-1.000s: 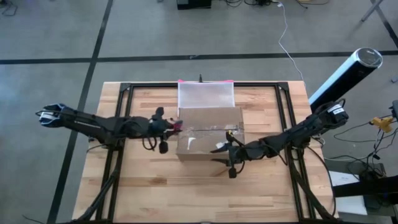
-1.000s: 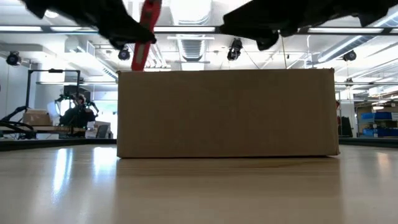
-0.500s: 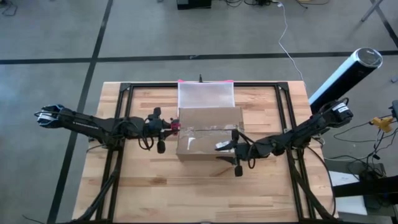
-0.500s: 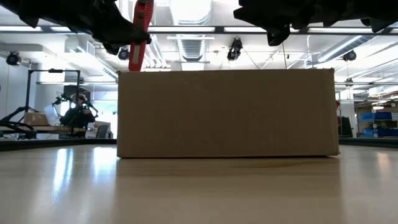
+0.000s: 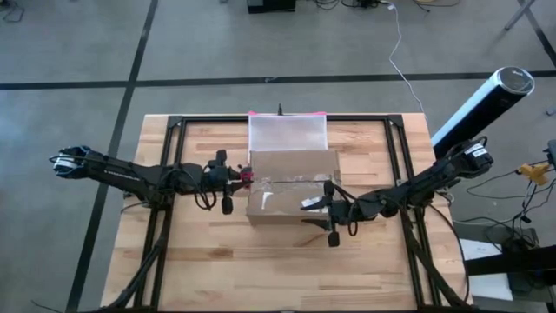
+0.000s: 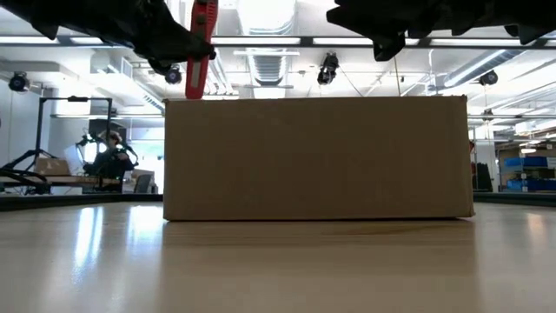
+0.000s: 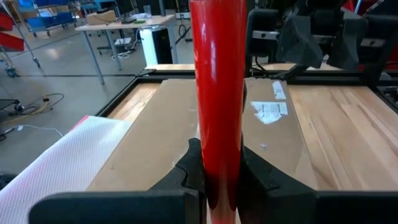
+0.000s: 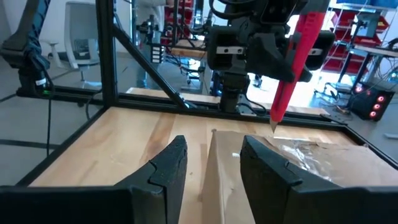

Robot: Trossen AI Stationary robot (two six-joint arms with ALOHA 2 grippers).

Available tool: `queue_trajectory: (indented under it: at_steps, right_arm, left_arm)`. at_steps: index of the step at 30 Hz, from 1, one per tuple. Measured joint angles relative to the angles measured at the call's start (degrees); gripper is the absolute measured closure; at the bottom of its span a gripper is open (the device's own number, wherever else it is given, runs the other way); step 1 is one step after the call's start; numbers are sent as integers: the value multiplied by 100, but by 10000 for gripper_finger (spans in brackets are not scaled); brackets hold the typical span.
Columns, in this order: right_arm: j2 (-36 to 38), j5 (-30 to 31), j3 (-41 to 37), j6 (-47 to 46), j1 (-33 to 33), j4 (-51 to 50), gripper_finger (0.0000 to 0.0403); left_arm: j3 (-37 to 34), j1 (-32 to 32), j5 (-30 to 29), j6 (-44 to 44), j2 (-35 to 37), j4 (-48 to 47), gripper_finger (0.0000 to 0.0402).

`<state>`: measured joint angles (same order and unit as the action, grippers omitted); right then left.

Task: Unpack boxes
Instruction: Open the cardboard box using the box cutter

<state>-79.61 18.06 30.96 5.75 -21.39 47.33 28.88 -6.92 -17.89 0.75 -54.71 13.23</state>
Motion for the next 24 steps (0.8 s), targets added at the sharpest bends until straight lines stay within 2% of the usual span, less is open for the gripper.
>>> queue_trajectory:
  at_steps: [12,24]
  right_arm:
    - [0,0,0,163,2,-4,295]
    - [2,2,0,170,2,-9,281]
  left_arm:
    - [-2,0,0,-1,-30,92,367]
    - [-2,17,0,1,-34,99,367]
